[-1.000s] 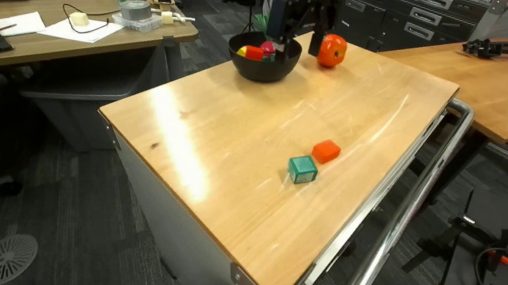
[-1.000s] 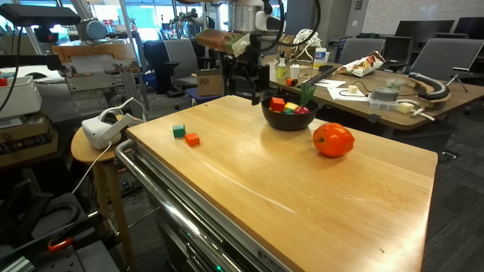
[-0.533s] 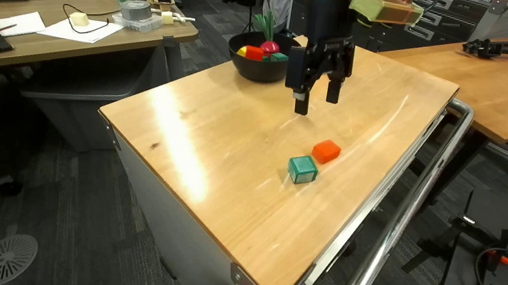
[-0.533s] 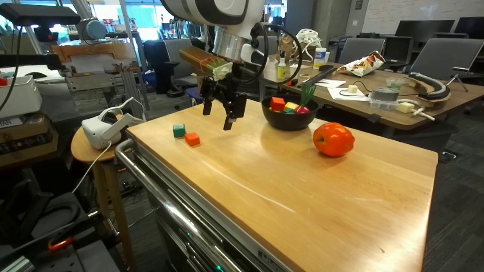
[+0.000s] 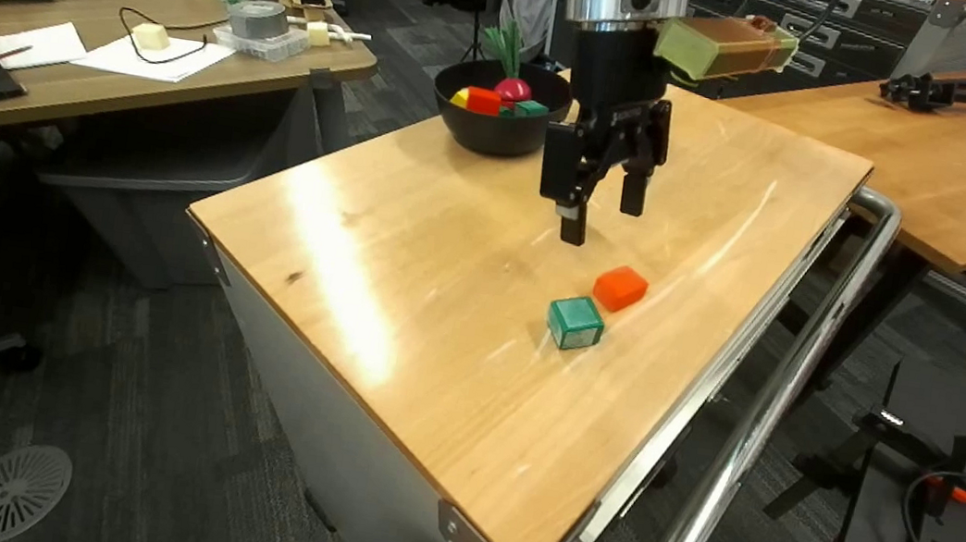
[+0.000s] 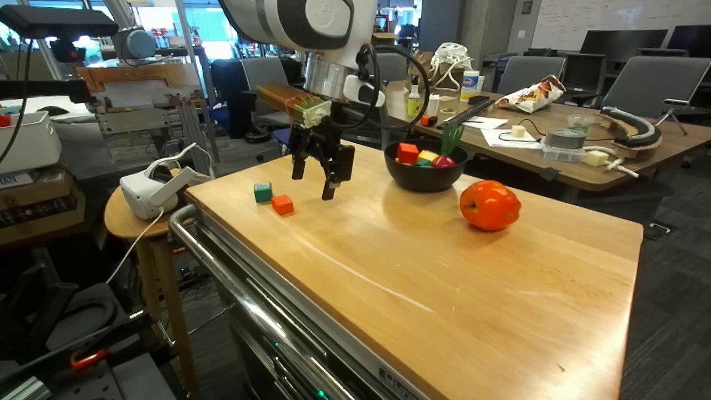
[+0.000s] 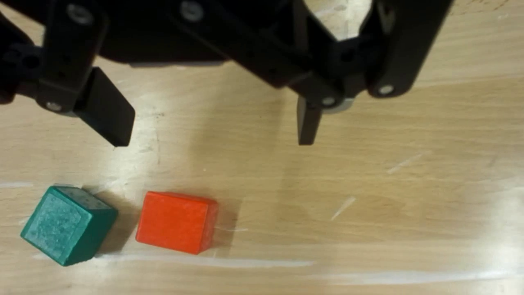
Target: Place the toys in the black bowl then put the apple at the left back corner of the trolley
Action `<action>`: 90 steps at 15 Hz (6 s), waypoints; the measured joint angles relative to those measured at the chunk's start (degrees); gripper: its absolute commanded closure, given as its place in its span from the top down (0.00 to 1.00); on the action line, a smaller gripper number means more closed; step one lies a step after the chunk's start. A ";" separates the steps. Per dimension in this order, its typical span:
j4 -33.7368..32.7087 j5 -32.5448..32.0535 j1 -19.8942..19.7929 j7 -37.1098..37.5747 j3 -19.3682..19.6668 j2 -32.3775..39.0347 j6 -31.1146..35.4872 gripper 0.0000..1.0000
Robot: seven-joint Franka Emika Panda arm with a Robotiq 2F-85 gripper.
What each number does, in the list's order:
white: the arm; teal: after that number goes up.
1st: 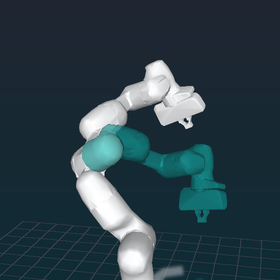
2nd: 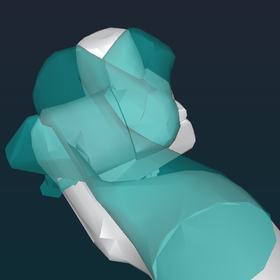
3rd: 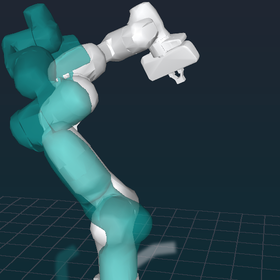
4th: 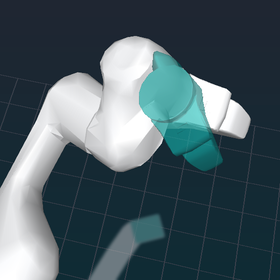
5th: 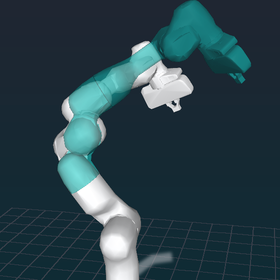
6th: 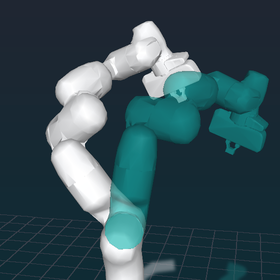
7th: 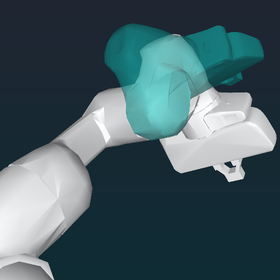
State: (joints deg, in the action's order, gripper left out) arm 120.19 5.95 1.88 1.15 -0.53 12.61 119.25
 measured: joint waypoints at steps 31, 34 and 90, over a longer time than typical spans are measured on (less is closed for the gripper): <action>1.92 -19.63 2.17 14.37 0.29 -12.67 14.20 0.21; -2.52 -26.18 0.72 15.98 0.67 -11.92 19.09 0.21; 19.81 -20.81 9.01 6.65 -11.90 -13.23 16.94 0.91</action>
State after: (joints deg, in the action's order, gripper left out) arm 140.00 -14.87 10.89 7.80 -12.43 -0.62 136.19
